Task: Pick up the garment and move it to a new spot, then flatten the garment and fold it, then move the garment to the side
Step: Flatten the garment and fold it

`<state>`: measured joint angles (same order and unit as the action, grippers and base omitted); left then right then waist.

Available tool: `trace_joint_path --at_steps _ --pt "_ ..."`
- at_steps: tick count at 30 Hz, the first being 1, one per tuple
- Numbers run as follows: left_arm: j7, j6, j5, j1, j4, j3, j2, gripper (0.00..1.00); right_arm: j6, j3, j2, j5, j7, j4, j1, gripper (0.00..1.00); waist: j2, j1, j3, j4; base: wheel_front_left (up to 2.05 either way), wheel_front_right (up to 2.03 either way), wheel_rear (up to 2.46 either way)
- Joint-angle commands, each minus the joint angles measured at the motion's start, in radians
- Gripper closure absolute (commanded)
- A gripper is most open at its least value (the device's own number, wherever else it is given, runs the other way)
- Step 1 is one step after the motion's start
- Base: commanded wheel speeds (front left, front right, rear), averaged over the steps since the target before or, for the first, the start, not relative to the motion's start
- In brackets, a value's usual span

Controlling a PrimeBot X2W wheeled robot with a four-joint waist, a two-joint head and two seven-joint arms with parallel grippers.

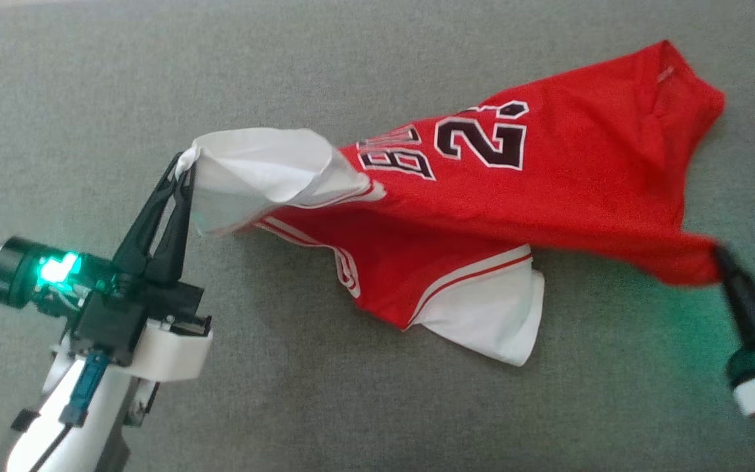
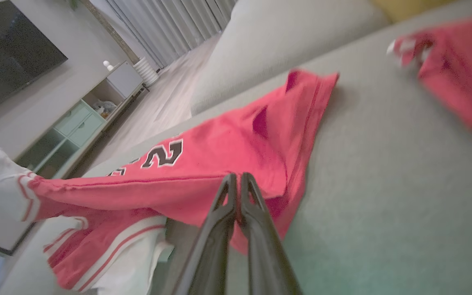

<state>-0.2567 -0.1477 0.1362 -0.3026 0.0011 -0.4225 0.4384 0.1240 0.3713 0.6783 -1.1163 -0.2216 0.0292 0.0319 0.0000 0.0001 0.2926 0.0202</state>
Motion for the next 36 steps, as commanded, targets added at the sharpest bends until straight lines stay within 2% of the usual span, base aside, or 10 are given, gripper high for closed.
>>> trace_joint_path --at_steps 1,5,9,15,18,21,25,30,36 --pt "-0.005 0.01 -0.01 -0.052 -0.046 0.054 0.04 1.0 0.007 -0.029 0.065 0.057 -0.024 -0.024 -0.026 1.0 0.0 -0.0001 -0.027 -0.009 0.0 0.0 0.0" --pt "-0.005 0.05 -0.004 -0.094 -0.099 0.075 0.066 1.0 0.007 -0.126 0.107 0.201 -0.037 -0.072 -0.066 1.0 0.0 -0.0001 -0.075 -0.023 0.0 0.0 0.0" --pt "-0.005 0.096 0.024 -0.166 -0.159 0.113 0.098 1.0 0.007 -0.23 0.138 0.296 -0.039 -0.159 -0.097 1.0 0.0 -0.0001 -0.129 -0.032 0.0 0.0 0.0" --pt "0.035 0.172 0.08 -0.364 -0.249 0.172 0.154 1.0 0.007 -0.369 0.203 0.335 0.004 -0.281 -0.171 1.0 0.0 -0.0001 -0.172 -0.039 0.0 0.0 0.0" --pt "0.064 0.208 0.107 -0.501 -0.265 0.187 0.168 1.0 0.007 -0.4 0.255 0.344 0.058 -0.309 -0.247 1.0 0.0 -0.0001 -0.166 -0.042 0.0 0.0 0.0" --pt "0.08 0.242 0.145 -0.653 -0.219 0.173 0.163 1.0 0.007 -0.368 0.294 0.321 0.111 -0.292 -0.369 1.0 0.0 -0.0001 -0.136 -0.041 0.0 0.0 0.0" --pt "0.127 0.269 0.183 -0.864 -0.058 0.106 0.156 1.0 0.007 -0.242 0.323 0.299 0.178 -0.229 -0.581 1.0 0.0 -0.0001 -0.062 -0.033 0.0 0.0 0.0" --pt "0.143 0.277 0.151 -1.111 0.196 -0.006 0.153 1.0 0.007 -0.06 0.278 0.332 0.225 -0.098 -0.889 1.0 0.0 -0.0001 0.075 -0.016 0.0 0.0 0.0" --pt "0.04 0.262 0.053 -1.343 0.426 -0.049 0.11 1.0 0.007 0.088 0.213 0.382 0.162 0.073 -1.197 1.0 0.0 -0.0001 0.186 -0.004 0.0 0.0 0.0"
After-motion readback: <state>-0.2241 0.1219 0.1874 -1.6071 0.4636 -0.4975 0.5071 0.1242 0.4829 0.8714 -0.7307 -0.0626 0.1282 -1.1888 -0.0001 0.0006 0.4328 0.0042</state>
